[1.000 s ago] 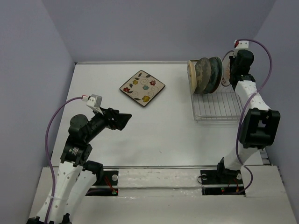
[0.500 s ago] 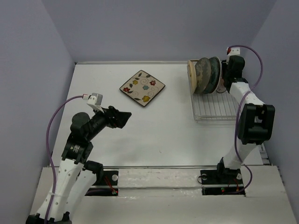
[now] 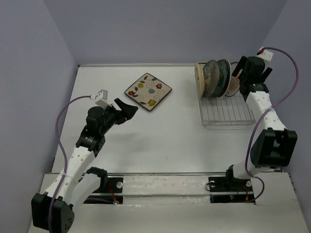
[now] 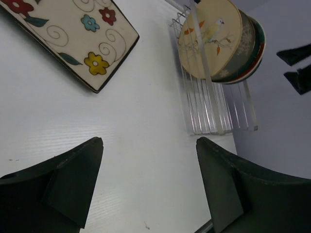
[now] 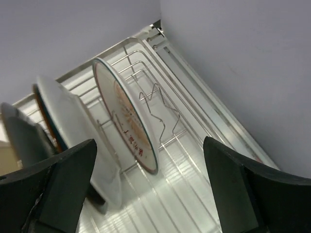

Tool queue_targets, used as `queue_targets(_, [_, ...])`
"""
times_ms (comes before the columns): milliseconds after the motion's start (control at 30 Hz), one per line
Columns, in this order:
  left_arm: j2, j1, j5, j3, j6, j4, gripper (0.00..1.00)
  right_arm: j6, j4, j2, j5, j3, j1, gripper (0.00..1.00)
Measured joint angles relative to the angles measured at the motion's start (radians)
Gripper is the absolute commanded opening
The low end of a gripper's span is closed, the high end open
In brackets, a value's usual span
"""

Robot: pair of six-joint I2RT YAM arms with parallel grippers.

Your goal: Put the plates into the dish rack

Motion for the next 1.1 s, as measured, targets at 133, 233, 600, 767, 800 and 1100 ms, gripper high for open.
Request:
queue_targets(133, [0.106,-0.008,-0.107,0.000,-0.055,0.088,0.74,0.122,0.011,-0.196,-0.040,-0.116,0.000,0.94])
queue_targets(233, [0.261,-0.010,-0.203,0.013,-0.089,0.145,0.71,0.190,0.016,-0.340,-0.086,-0.216,0.000,0.93])
queue_targets(600, [0.859,-0.013,-0.422,0.305,-0.188,0.187,0.70,0.327,0.070,-0.723,-0.441,-0.429,0.000,0.92])
queue_targets(767, [1.032,-0.014,-0.451,0.438,-0.211,0.182,0.65,0.375,0.091,-0.849,-0.616,-0.533,0.000,0.91])
queue_targets(800, [1.077,-0.014,-0.452,0.470,-0.218,0.186,0.63,0.383,0.091,-0.861,-0.639,-0.546,0.000,0.91])
queue_targets(1100, [1.179,-0.011,-0.429,0.507,-0.328,0.298,0.46,0.431,0.129,-0.876,-0.790,-0.593,0.000,0.91])
